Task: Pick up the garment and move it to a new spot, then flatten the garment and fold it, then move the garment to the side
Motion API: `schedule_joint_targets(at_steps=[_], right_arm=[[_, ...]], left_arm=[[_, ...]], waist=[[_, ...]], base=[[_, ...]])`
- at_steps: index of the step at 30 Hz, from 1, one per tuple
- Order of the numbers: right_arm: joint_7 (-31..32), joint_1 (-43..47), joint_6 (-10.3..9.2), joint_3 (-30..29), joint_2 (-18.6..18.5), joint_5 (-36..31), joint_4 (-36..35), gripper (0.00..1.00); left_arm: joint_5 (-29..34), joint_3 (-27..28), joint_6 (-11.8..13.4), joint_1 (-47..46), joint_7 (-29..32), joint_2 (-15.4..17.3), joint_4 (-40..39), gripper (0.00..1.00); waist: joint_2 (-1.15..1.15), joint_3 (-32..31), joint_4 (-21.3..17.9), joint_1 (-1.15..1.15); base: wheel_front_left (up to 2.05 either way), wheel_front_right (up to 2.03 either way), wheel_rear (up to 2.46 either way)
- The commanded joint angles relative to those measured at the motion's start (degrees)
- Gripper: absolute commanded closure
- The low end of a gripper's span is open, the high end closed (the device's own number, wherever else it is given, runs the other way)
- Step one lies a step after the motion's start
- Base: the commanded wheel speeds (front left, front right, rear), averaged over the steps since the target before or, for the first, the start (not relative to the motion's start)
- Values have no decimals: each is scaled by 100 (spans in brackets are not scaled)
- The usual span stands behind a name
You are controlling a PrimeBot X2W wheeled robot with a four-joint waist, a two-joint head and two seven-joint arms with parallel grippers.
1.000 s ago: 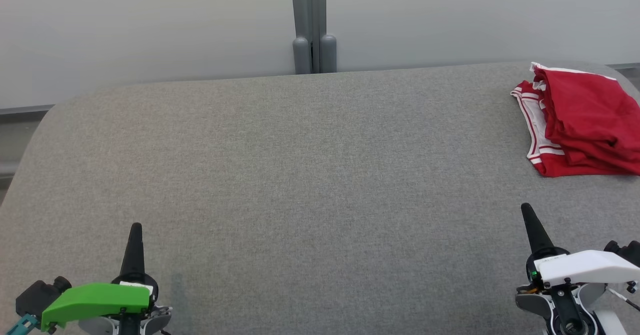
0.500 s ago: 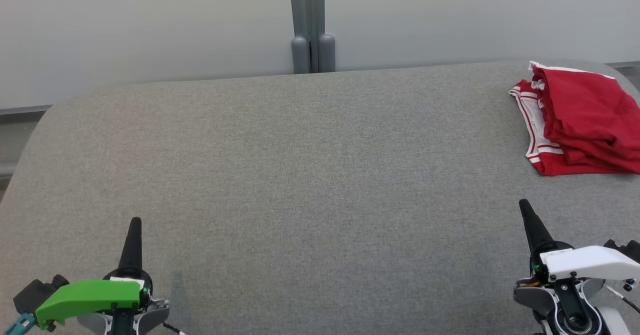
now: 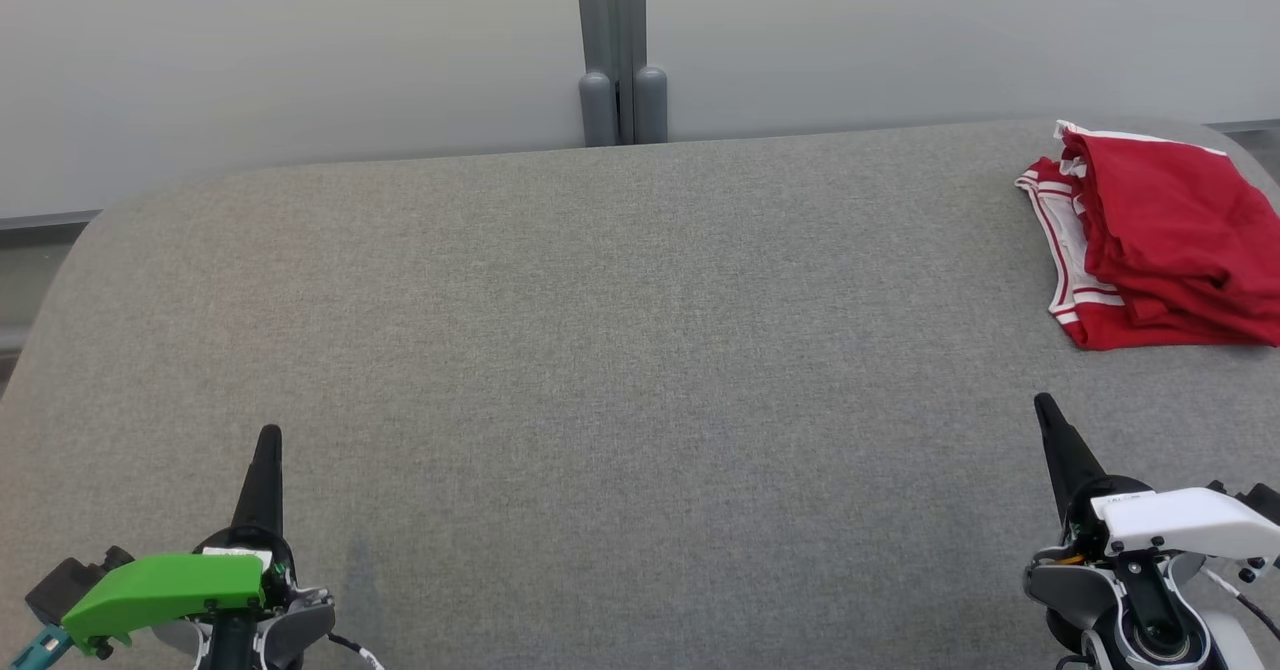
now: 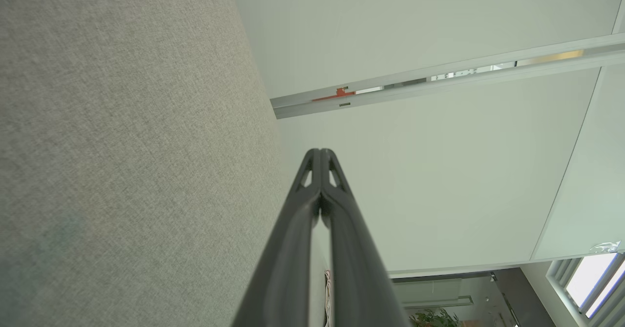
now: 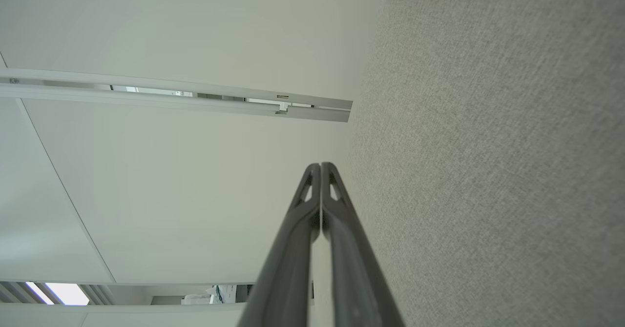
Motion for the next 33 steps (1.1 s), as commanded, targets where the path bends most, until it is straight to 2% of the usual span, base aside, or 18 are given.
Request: schedule_joint_targets(at_steps=[1,22,33], right_arm=[[39,-103,2,-28,6,123,6,100],[266,-198,2,-120,72,900,84,100],[289,-188,2,-130,81,906,86,100]], left_arm=[[-147,34,-27,-121,40,33,-42,100],[-979,86,-33,-180,257,34,-48,100],[-982,85,-33,-173,271,34,-47,100]], waist=[[0,1,-2,0],[0,15,-33,0],[0,16,-35,0]], base=[[0,0,0],[0,0,0],[0,0,0]])
